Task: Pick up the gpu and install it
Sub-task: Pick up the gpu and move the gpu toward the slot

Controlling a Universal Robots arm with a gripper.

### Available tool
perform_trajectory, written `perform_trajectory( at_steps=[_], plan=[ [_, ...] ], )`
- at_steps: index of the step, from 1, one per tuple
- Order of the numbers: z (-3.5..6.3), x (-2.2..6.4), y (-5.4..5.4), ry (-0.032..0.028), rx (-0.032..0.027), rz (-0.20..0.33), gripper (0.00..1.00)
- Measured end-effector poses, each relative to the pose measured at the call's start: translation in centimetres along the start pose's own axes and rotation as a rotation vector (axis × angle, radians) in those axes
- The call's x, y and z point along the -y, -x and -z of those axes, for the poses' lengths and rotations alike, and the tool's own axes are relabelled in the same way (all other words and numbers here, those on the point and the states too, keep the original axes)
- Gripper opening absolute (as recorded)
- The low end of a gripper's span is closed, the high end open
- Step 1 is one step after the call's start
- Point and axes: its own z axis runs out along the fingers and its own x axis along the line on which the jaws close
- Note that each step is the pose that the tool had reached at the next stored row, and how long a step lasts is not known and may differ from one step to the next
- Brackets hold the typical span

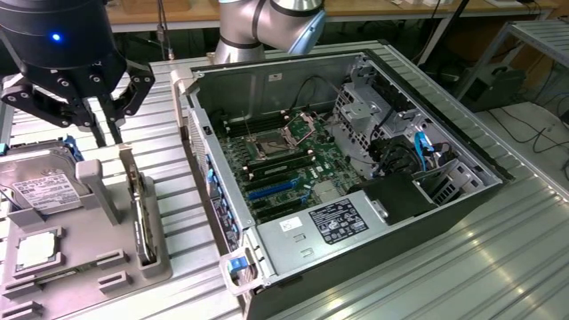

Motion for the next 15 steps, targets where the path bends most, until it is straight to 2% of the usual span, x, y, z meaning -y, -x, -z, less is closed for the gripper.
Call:
perform_trajectory(
  at_steps=[2,3,4,6,7,9,15],
  plan=[
    [0.00,0.00,0.00,0.0000,0.0000,0.000,0.30],
    [0.00,0.00,0.00,0.0000,0.0000,0.000,0.30],
    [0.00,0.00,0.00,0.0000,0.0000,0.000,0.42],
    [0.00,0.00,0.00,0.0000,0.0000,0.000,0.54],
    [0.00,0.00,0.00,0.0000,0.0000,0.000,0.54],
    [-0.06,0.10,-0.01,0.0001,0.0004,-0.008,0.66],
    [-0.48,0.99,-0.04,-0.0001,0.0000,-0.023,0.66]
  ],
)
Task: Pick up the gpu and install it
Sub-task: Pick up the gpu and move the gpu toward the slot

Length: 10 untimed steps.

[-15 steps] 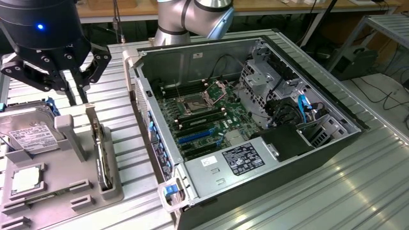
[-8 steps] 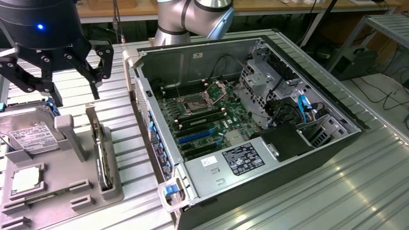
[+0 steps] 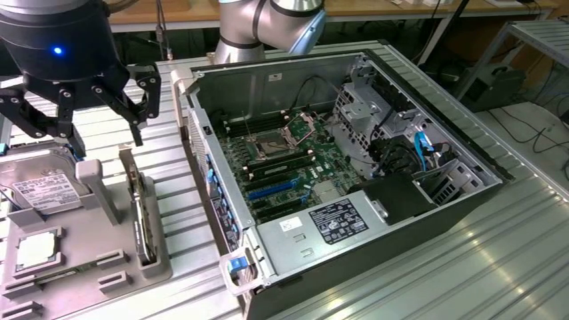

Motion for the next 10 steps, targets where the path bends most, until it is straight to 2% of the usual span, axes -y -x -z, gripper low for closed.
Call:
perform_trajectory(
  at_steps=[4,7,10],
  plan=[
    [-0.76,0.16,0.0,-0.0002,-0.0024,-0.001,0.66],
    [-1.19,0.81,0.0,0.0000,-0.0024,-0.001,0.66],
    [-1.76,0.84,0.0,-0.0001,-0.0025,-0.001,0.66]
  ],
)
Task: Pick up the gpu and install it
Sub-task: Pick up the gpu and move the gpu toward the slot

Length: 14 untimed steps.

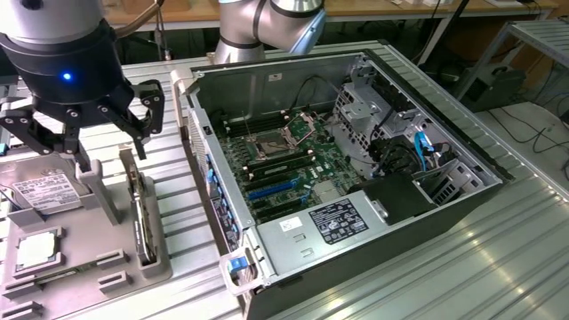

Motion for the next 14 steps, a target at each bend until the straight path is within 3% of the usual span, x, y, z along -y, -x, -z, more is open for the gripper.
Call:
perform_trajectory(
  at_steps=[6,14],
  plan=[
    [-0.80,0.62,0.0,-0.0002,-0.0002,0.000,0.66],
    [-2.02,0.80,0.0,-0.0004,0.0000,0.000,0.66]
  ],
)
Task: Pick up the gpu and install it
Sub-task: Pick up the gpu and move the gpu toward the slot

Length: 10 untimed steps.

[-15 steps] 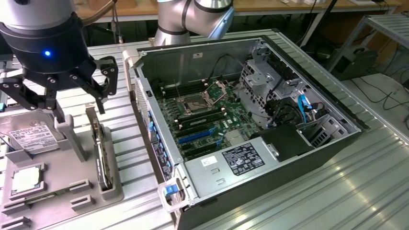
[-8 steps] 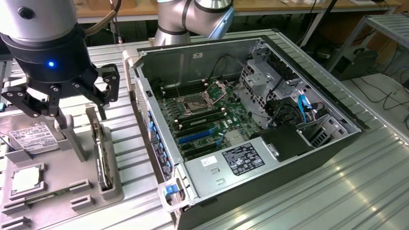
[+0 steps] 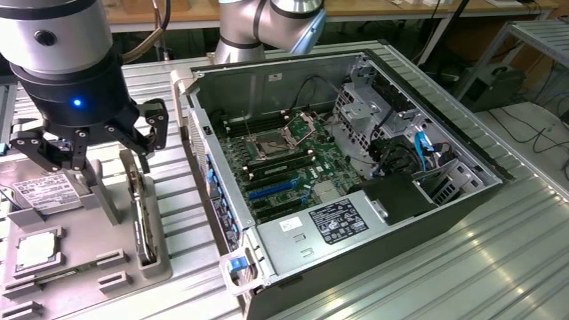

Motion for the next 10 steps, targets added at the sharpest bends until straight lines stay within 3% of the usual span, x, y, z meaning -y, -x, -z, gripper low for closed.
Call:
perform_trajectory(
  at_steps=[10],
  plan=[
    [-1.79,0.12,0.0,-0.0002,0.0009,-0.018,0.66]
  ],
)
